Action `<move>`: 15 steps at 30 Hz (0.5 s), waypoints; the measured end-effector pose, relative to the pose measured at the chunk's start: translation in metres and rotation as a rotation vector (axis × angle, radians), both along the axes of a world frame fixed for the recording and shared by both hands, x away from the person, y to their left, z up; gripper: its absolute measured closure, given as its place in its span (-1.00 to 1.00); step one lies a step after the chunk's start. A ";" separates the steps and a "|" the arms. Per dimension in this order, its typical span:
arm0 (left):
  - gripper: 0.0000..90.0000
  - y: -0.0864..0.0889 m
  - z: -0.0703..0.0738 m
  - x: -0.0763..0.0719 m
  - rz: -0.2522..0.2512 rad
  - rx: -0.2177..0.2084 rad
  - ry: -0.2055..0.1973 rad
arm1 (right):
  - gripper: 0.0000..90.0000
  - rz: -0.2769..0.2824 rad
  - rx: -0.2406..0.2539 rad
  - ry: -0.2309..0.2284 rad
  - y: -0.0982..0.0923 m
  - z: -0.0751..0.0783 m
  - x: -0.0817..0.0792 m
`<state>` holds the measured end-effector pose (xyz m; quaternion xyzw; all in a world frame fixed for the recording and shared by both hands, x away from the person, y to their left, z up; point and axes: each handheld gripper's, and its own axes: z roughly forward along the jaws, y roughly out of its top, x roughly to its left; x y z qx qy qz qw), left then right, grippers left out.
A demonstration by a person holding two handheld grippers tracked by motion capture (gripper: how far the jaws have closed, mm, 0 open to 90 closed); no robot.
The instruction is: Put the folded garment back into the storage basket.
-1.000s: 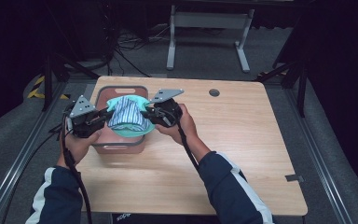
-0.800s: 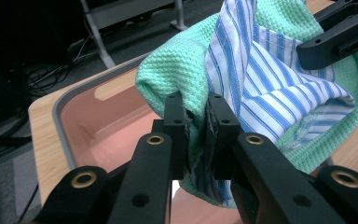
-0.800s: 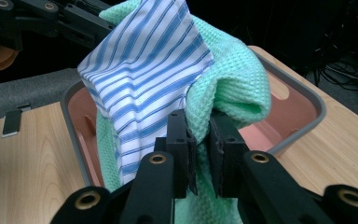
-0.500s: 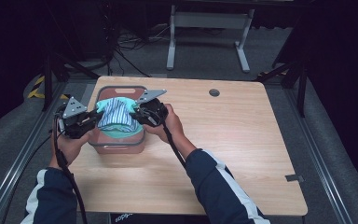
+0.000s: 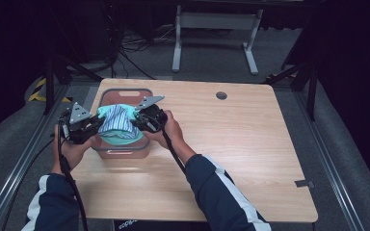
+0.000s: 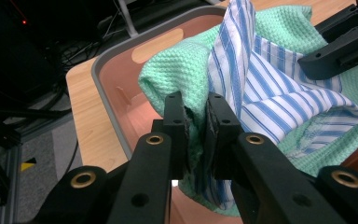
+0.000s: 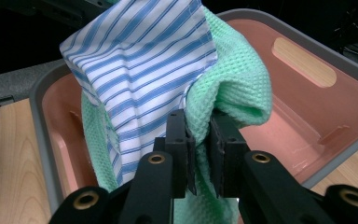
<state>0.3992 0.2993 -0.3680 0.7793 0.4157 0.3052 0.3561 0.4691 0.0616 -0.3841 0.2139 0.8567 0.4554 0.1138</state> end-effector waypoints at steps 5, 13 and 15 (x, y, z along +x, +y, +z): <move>0.78 0.000 -0.005 0.004 0.013 0.015 0.008 | 0.75 -0.007 -0.011 0.007 0.003 -0.006 0.003; 0.56 0.000 -0.010 0.009 0.041 0.009 0.017 | 0.64 -0.027 -0.045 0.017 0.008 -0.013 0.009; 0.56 0.000 -0.009 0.007 0.049 -0.004 0.011 | 0.60 -0.029 -0.047 0.018 0.006 -0.014 0.009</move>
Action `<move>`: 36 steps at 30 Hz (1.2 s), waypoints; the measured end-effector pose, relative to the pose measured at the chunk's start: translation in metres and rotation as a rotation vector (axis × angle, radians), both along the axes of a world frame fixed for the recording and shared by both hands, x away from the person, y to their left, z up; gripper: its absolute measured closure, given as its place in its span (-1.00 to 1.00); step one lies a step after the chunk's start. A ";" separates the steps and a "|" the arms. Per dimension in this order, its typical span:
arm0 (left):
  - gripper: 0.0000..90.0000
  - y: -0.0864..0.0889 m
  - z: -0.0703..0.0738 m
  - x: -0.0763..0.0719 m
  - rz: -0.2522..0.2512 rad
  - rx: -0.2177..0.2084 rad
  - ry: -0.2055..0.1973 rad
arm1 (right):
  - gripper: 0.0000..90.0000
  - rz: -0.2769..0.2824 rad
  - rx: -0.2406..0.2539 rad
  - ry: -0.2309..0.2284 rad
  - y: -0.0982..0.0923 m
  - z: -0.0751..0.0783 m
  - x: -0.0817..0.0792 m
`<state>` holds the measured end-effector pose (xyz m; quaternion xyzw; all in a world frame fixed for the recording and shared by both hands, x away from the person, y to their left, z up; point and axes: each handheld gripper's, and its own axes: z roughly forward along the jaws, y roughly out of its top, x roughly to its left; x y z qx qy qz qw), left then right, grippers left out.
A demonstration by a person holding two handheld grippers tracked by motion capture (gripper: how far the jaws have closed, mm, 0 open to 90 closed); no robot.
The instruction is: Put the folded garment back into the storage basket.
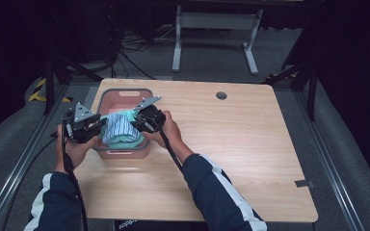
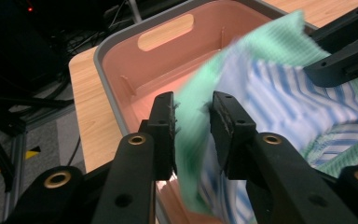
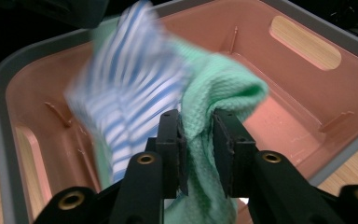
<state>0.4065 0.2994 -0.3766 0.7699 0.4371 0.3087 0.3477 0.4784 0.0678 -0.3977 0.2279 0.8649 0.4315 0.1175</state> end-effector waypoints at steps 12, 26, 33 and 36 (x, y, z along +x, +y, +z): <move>0.54 -0.007 0.008 -0.012 -0.035 0.001 -0.039 | 0.47 -0.015 0.013 -0.007 -0.018 0.007 -0.007; 0.51 -0.036 0.018 -0.033 -0.134 -0.036 -0.060 | 0.53 -0.014 -0.022 -0.071 -0.064 0.022 -0.028; 0.40 -0.065 0.017 -0.041 -0.200 -0.028 -0.063 | 0.50 -0.031 -0.054 -0.092 -0.090 0.027 -0.039; 0.37 -0.078 0.015 -0.045 -0.232 -0.002 -0.063 | 0.49 -0.035 -0.067 -0.101 -0.102 0.028 -0.044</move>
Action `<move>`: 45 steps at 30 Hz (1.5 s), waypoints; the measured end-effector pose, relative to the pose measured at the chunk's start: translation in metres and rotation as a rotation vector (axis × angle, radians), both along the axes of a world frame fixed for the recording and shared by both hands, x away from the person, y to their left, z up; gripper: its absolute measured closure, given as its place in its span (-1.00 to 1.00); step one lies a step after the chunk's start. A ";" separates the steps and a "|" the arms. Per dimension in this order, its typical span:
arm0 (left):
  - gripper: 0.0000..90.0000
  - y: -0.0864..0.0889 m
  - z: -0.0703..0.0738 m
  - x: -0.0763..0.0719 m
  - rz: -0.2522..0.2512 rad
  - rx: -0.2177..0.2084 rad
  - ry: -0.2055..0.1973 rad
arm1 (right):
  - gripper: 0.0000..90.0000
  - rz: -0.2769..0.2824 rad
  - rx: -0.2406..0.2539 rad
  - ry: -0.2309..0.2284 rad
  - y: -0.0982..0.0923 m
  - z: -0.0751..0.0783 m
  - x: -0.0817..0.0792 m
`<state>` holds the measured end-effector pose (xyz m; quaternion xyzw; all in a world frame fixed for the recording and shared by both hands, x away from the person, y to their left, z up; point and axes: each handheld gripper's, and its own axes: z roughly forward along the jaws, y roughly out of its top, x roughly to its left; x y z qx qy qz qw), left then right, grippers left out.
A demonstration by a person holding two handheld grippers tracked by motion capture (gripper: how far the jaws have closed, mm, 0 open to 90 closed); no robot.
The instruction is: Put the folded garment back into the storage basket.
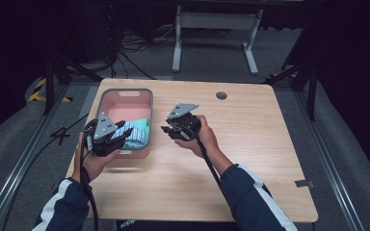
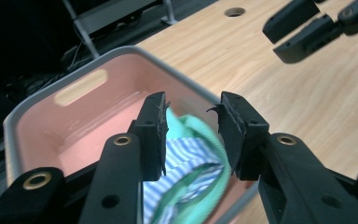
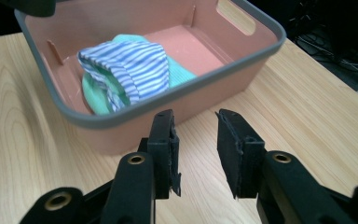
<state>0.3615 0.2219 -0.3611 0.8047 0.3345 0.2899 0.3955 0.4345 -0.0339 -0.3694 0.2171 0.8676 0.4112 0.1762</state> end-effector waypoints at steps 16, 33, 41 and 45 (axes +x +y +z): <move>0.23 -0.043 -0.017 -0.015 -0.109 0.072 0.022 | 0.45 -0.027 -0.039 -0.018 -0.056 -0.001 -0.027; 0.02 -0.075 -0.040 -0.031 -0.253 0.152 0.066 | 0.35 -0.084 -0.075 -0.010 -0.110 -0.015 -0.047; -0.08 -0.087 -0.060 -0.029 -0.268 0.212 0.106 | 0.15 -0.133 -0.111 -0.005 -0.134 -0.029 -0.054; -0.17 -0.091 -0.066 -0.028 -0.281 0.221 0.127 | 0.04 -0.144 -0.117 -0.038 -0.144 -0.035 -0.059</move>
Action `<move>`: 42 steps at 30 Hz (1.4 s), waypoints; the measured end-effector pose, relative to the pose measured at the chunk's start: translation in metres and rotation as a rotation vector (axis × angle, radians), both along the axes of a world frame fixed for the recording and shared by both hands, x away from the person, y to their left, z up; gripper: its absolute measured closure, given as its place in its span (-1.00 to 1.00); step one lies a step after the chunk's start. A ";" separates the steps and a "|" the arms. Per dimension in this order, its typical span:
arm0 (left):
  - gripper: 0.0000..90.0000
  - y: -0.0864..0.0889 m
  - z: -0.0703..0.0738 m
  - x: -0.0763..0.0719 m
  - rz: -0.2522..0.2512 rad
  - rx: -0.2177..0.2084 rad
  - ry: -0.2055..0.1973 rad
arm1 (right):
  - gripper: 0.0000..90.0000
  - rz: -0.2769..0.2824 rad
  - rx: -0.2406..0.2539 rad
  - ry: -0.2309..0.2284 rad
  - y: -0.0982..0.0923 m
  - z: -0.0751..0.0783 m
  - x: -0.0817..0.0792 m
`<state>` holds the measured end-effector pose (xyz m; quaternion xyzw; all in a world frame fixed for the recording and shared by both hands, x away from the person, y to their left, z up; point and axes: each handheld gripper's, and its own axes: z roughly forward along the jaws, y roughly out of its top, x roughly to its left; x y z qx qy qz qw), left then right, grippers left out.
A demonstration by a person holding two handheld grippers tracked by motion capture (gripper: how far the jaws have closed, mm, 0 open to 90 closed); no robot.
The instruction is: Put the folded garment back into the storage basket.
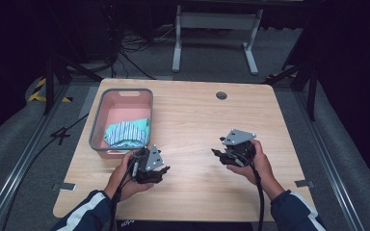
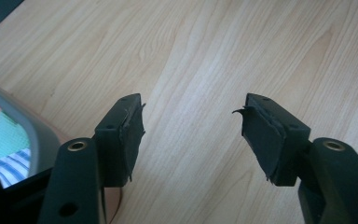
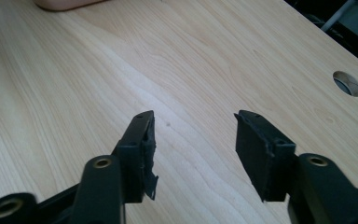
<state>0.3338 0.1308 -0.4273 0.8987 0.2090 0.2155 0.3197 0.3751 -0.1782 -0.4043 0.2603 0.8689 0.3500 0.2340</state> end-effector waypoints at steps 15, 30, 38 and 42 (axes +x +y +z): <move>-0.41 -0.011 -0.021 0.001 -0.074 0.005 0.104 | -0.28 -0.039 -0.013 0.052 -0.032 -0.033 -0.013; -0.54 -0.019 -0.041 0.007 -0.152 -0.023 0.179 | -0.45 -0.060 0.020 0.115 -0.062 -0.063 -0.032; -0.64 -0.024 -0.050 0.016 -0.184 -0.058 0.235 | -0.51 -0.131 0.089 0.165 -0.082 -0.076 -0.042; -0.68 -0.025 -0.054 0.019 -0.188 -0.098 0.248 | -0.55 -0.152 0.131 0.174 -0.090 -0.080 -0.044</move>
